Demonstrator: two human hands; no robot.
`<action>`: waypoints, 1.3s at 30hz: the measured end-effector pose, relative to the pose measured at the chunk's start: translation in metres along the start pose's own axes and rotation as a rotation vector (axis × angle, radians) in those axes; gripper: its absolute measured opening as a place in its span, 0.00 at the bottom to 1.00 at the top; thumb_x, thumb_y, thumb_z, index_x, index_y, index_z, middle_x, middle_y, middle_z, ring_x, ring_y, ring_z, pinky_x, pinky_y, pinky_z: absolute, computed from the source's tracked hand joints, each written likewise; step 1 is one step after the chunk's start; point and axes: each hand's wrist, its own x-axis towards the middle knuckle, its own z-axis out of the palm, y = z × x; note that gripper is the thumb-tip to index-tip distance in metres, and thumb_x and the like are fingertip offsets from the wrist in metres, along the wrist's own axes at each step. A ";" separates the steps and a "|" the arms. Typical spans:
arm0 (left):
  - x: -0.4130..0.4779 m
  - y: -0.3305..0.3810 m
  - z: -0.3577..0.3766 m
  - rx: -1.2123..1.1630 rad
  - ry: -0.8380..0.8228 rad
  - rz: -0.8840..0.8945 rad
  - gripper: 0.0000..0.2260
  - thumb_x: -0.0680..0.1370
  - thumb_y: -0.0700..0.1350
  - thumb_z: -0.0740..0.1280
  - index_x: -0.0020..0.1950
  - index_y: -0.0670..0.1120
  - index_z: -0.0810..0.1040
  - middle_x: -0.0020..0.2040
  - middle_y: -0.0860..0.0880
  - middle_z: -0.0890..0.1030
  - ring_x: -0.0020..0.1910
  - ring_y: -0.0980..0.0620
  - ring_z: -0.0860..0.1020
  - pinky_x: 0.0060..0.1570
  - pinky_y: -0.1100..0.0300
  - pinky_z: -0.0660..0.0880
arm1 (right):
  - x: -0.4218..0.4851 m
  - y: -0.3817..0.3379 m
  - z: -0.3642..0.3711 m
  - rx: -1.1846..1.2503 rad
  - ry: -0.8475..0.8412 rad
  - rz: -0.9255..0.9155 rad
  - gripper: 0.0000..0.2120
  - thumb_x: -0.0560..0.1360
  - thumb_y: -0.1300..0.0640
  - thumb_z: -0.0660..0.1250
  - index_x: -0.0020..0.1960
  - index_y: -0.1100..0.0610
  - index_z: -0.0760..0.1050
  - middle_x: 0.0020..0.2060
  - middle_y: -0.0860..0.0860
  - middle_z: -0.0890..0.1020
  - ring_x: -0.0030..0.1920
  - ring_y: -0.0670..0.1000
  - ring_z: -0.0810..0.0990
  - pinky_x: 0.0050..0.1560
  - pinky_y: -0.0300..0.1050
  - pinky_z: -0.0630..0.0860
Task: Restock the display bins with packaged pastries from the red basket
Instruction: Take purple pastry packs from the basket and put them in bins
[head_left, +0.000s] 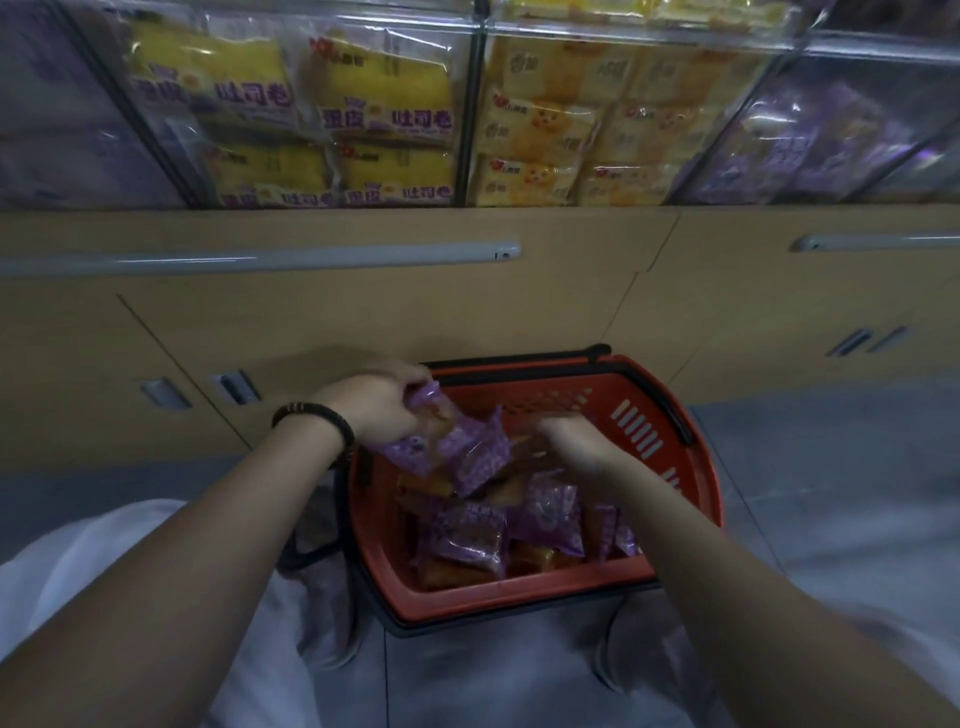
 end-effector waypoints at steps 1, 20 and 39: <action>0.000 -0.004 -0.002 0.062 0.024 -0.015 0.14 0.75 0.57 0.74 0.52 0.50 0.78 0.51 0.48 0.82 0.49 0.45 0.80 0.43 0.55 0.74 | 0.010 0.004 0.006 -0.132 0.083 -0.053 0.09 0.80 0.62 0.66 0.56 0.61 0.83 0.48 0.56 0.86 0.48 0.58 0.85 0.47 0.51 0.77; 0.016 -0.024 -0.017 0.177 0.044 -0.170 0.12 0.78 0.56 0.72 0.47 0.55 0.69 0.48 0.51 0.77 0.50 0.46 0.78 0.52 0.51 0.80 | 0.066 0.030 0.059 -0.634 0.234 -0.080 0.24 0.74 0.34 0.72 0.57 0.53 0.84 0.55 0.55 0.87 0.58 0.56 0.84 0.48 0.44 0.73; 0.000 0.026 -0.005 -0.356 0.152 -0.003 0.09 0.79 0.46 0.74 0.58 0.50 0.79 0.44 0.50 0.82 0.35 0.55 0.80 0.29 0.64 0.73 | -0.050 -0.022 -0.065 -0.057 -0.019 -0.396 0.46 0.70 0.70 0.76 0.80 0.48 0.59 0.58 0.62 0.85 0.54 0.64 0.86 0.55 0.63 0.83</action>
